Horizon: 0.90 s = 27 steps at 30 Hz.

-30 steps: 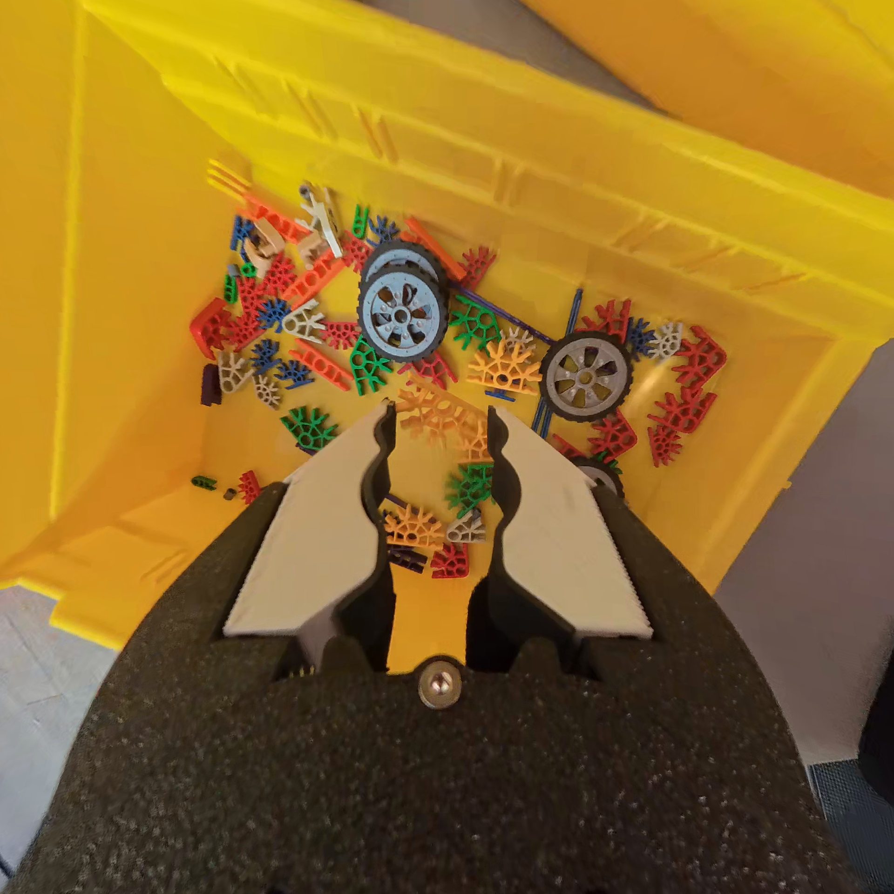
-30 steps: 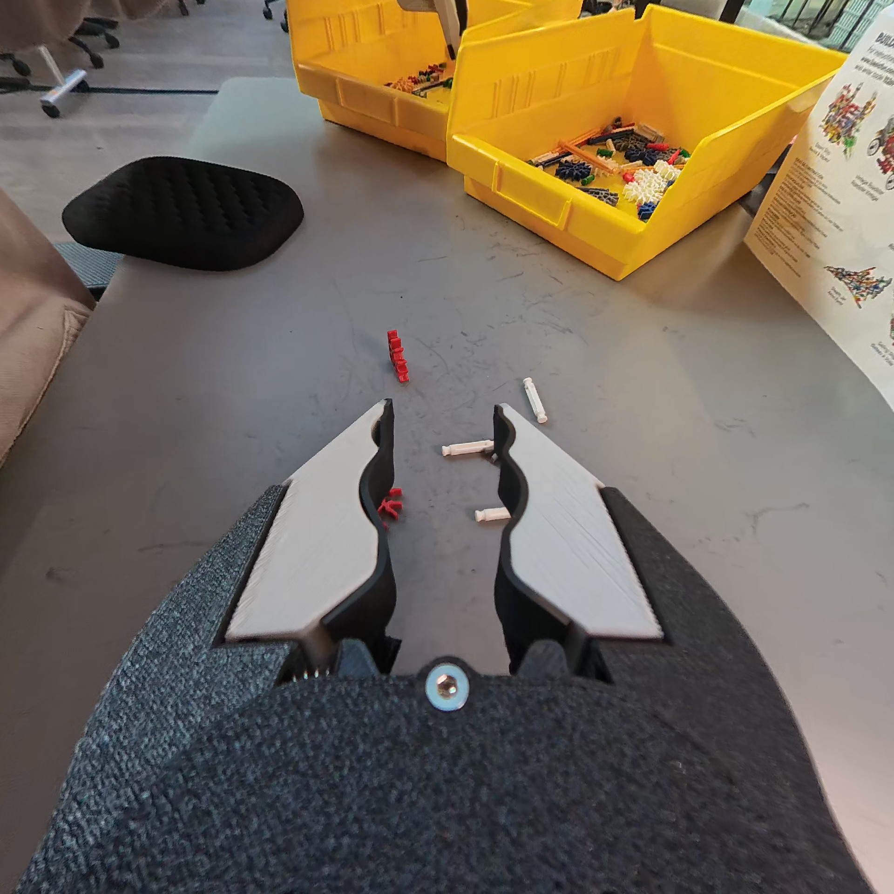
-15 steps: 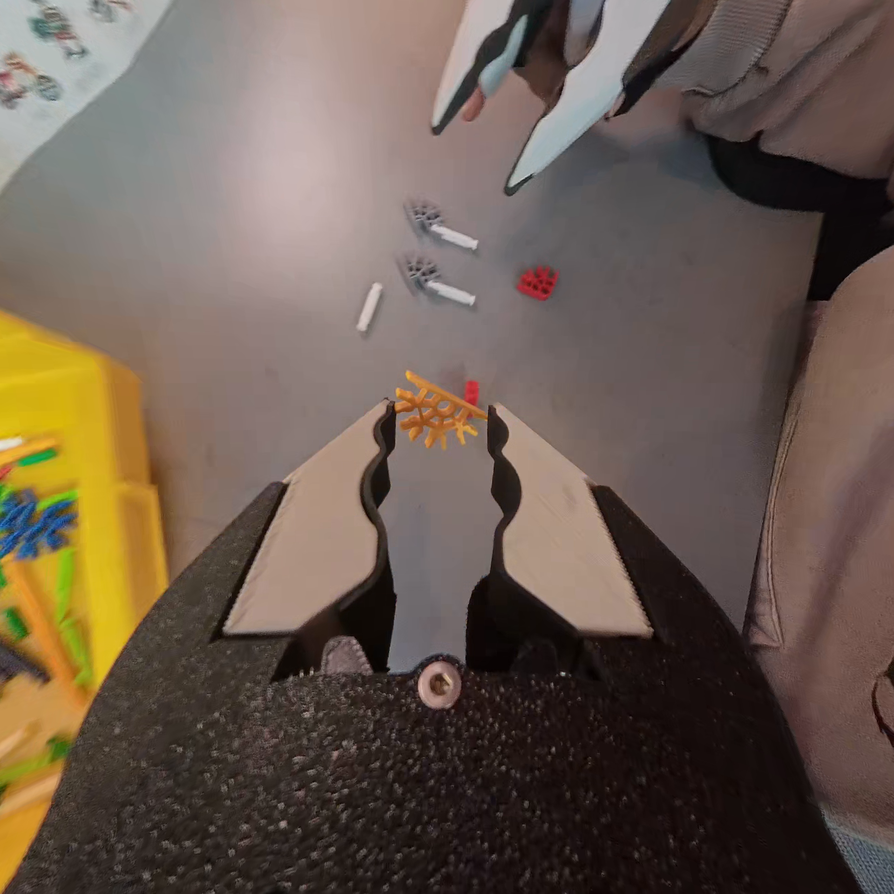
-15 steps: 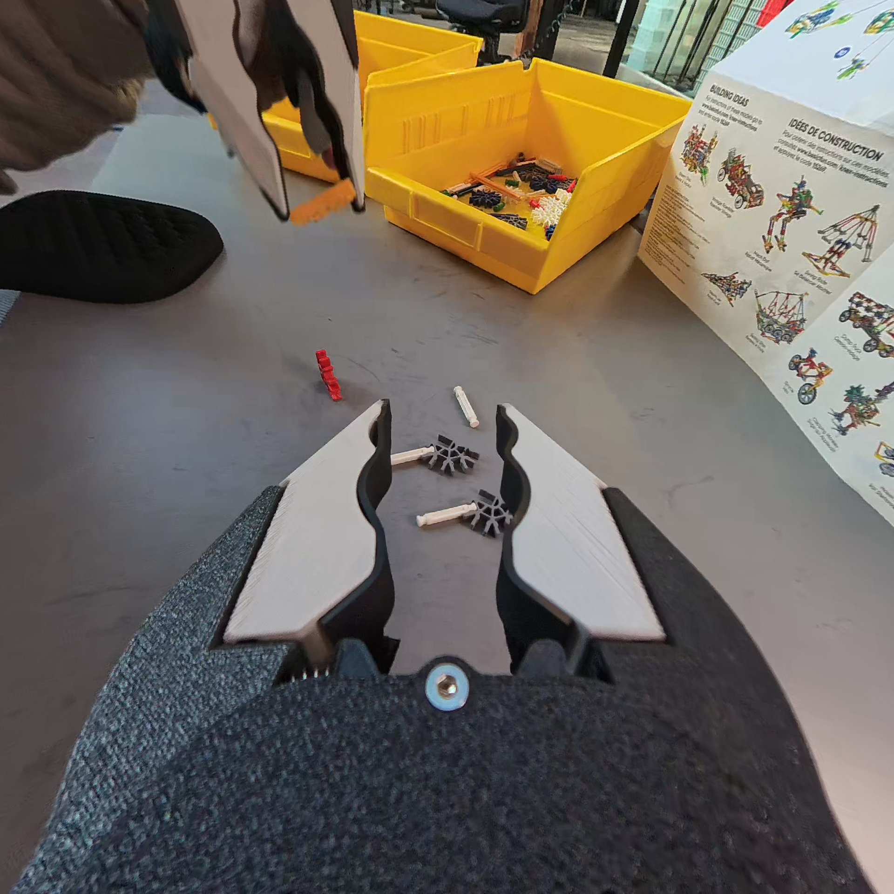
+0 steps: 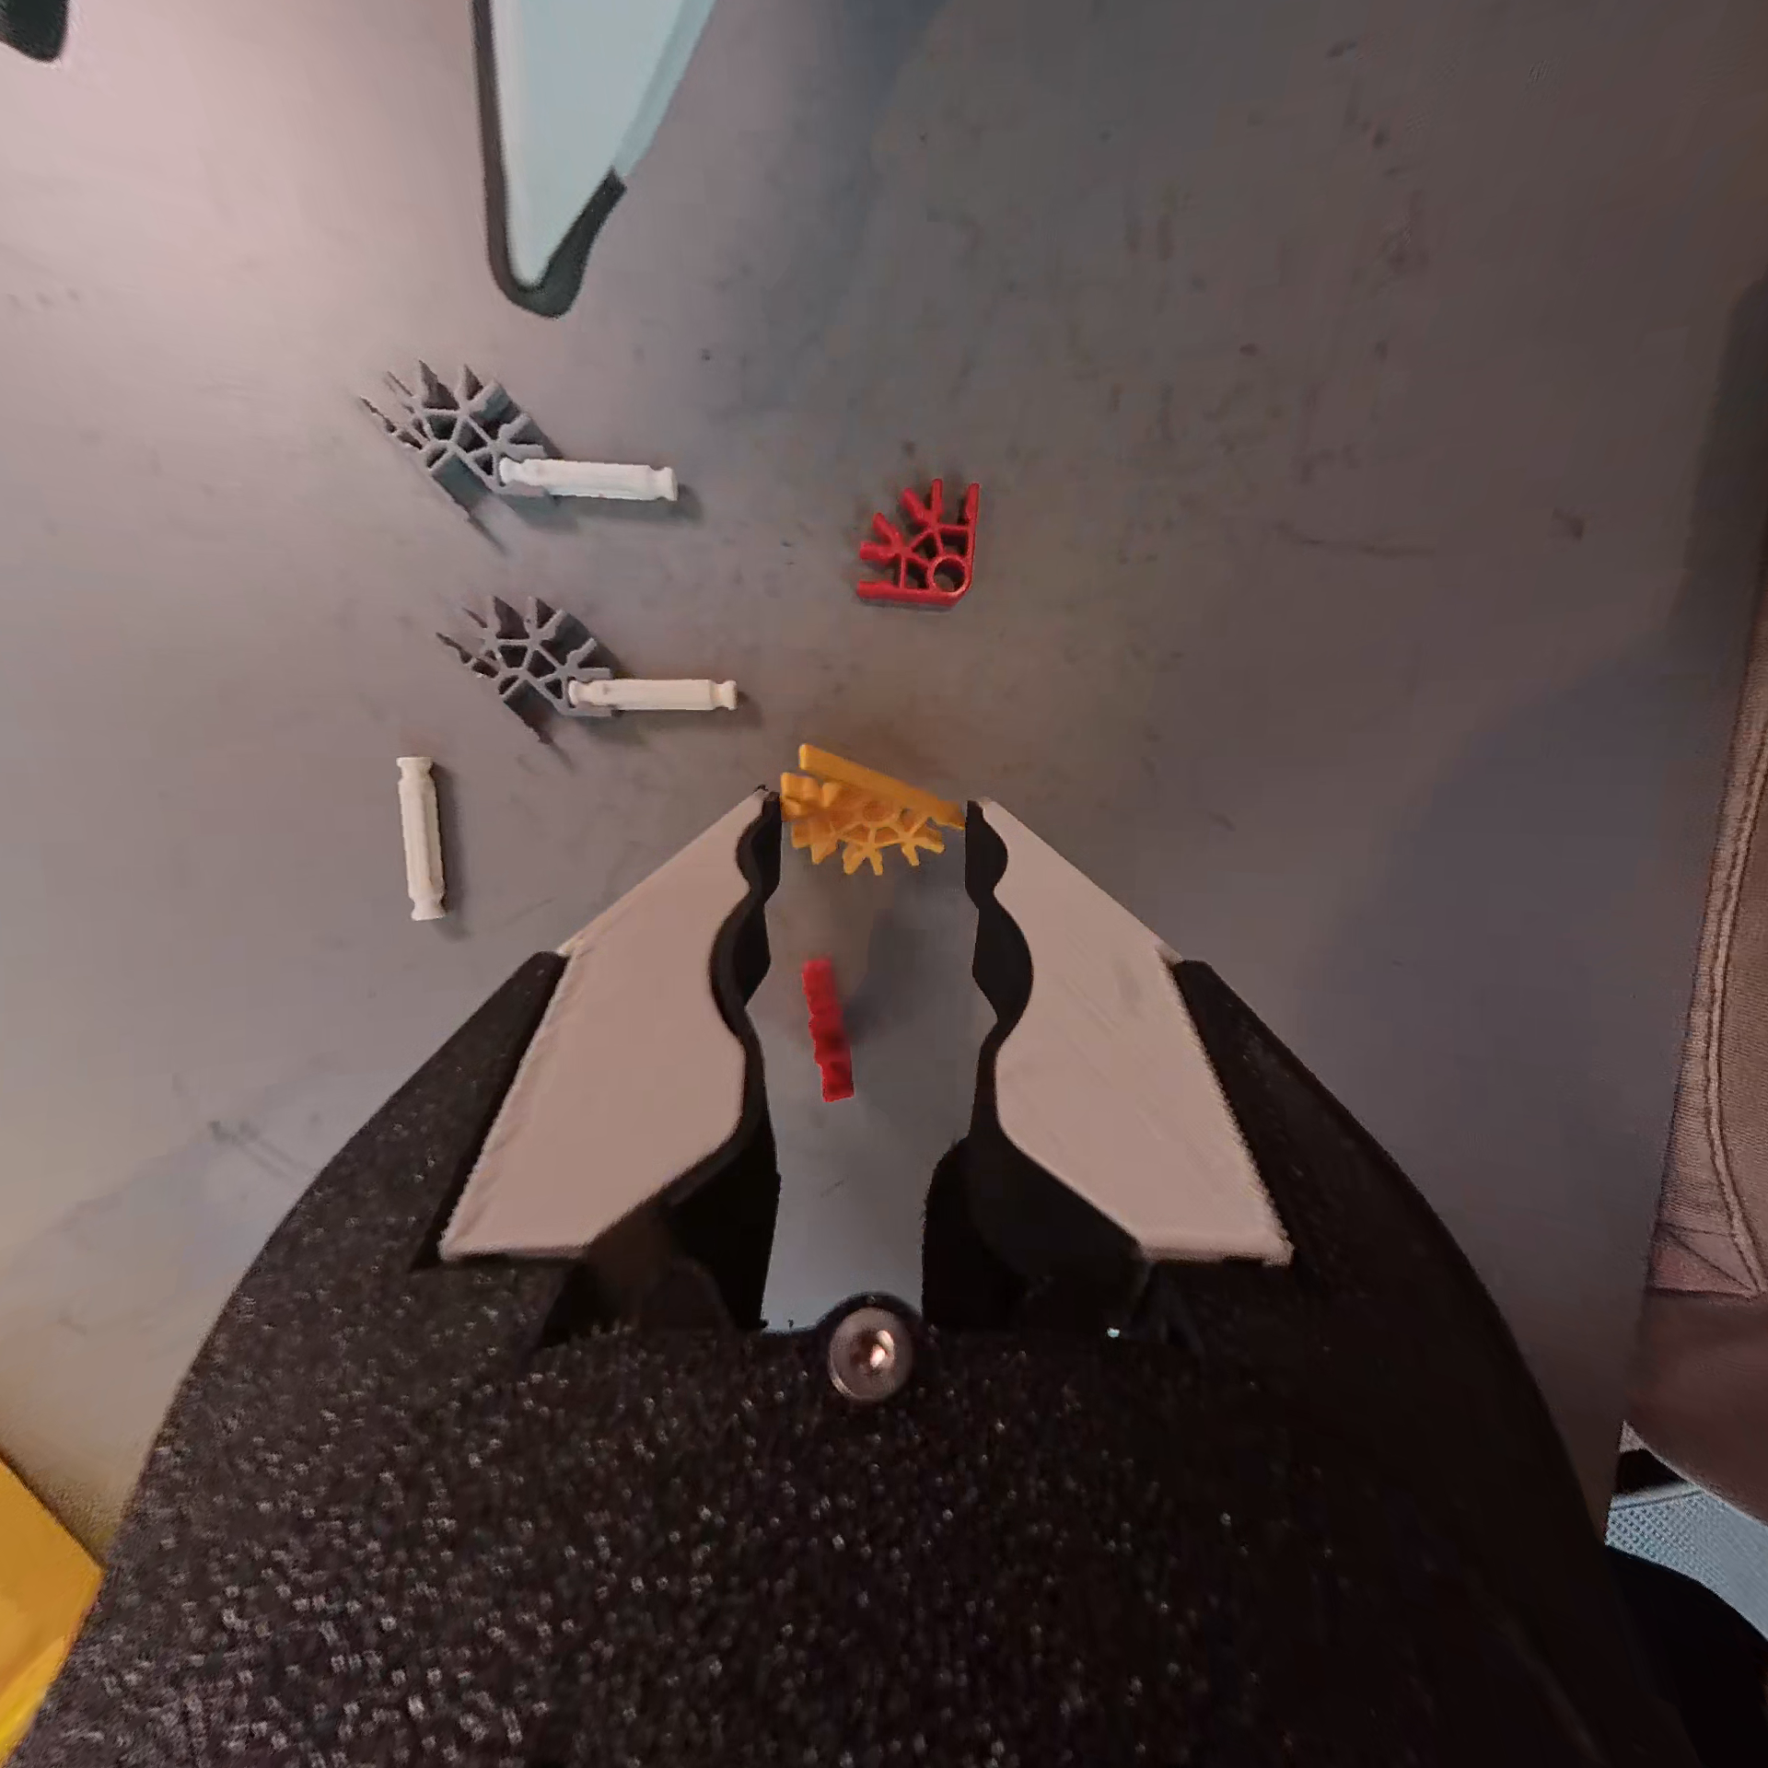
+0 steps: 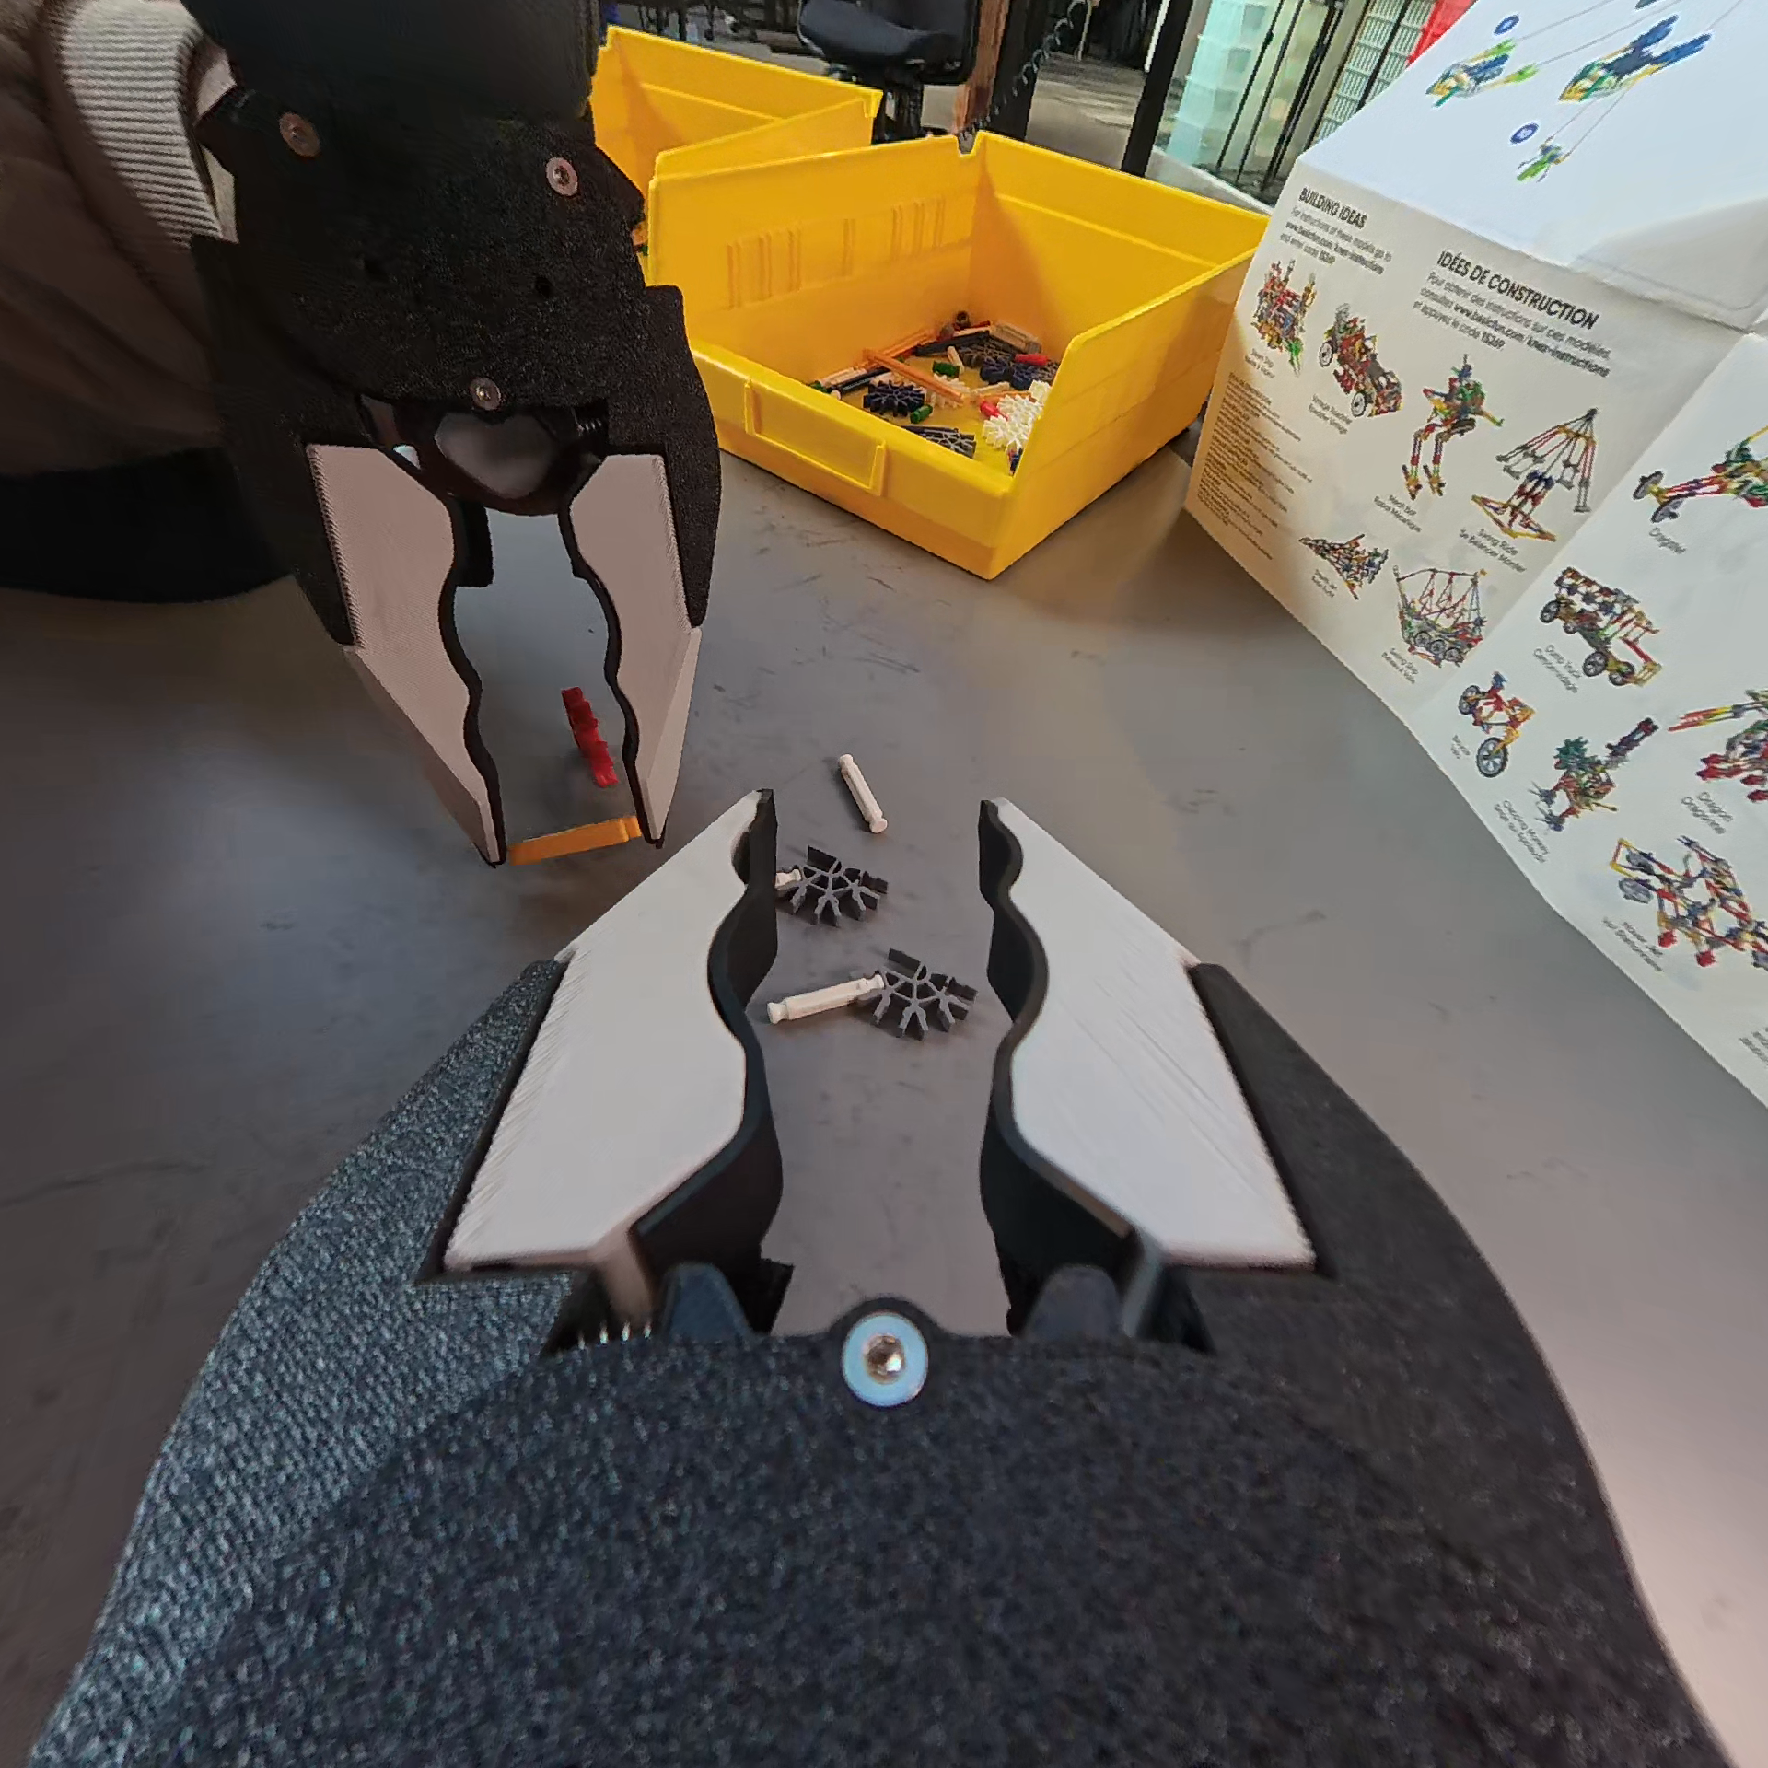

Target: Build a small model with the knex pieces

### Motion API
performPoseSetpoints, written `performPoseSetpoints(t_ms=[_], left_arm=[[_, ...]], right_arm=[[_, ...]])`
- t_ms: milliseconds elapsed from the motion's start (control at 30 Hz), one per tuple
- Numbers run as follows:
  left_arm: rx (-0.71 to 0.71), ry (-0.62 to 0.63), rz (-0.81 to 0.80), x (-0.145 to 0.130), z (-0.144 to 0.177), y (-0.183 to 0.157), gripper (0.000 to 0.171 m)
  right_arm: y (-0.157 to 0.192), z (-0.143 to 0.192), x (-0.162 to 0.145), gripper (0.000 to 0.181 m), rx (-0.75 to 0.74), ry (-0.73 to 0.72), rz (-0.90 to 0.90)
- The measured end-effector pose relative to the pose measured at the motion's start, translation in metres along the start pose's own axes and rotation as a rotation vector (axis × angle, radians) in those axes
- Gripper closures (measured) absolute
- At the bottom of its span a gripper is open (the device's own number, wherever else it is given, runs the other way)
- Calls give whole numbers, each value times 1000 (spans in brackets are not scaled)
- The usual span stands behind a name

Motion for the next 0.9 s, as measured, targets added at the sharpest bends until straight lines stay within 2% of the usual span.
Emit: performPoseSetpoints(t_ms=[133,300,467,567,667,800,833,900], left_arm=[[15,-99,54,-3,9,4,129],[110,-320,161,-8,38,15,128],[272,-621,272,-27,87,26,130],[446,-749,359,-50,123,37,132],[683,-693,442,-79,158,56,132],[929,-440,430,-113,196,94,134],[962,-362,406,-120,202,106,138],[911,-171,387,-134,203,133,145]], right_arm=[[0,-2,-3,141,7,4,-11],[-3,-2,-2,140,-16,-21,-23],[-9,6,2,127,-102,-86,-38],[-12,11,6,125,-146,-126,-40],[-13,12,7,125,-161,-142,-42],[-14,11,5,125,-168,-128,-41],[-13,11,5,125,-169,-124,-38],[-13,11,6,125,-170,-124,-33]])
Point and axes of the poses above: each gripper's, where its closed fingertips meet, z back along the fingers, x out of its top, y = z × x across the jaws, the point moved 10 cm from there along z, back along the fingers, and after that the axes turned 7 degrees about x, right-handed, at the moved point
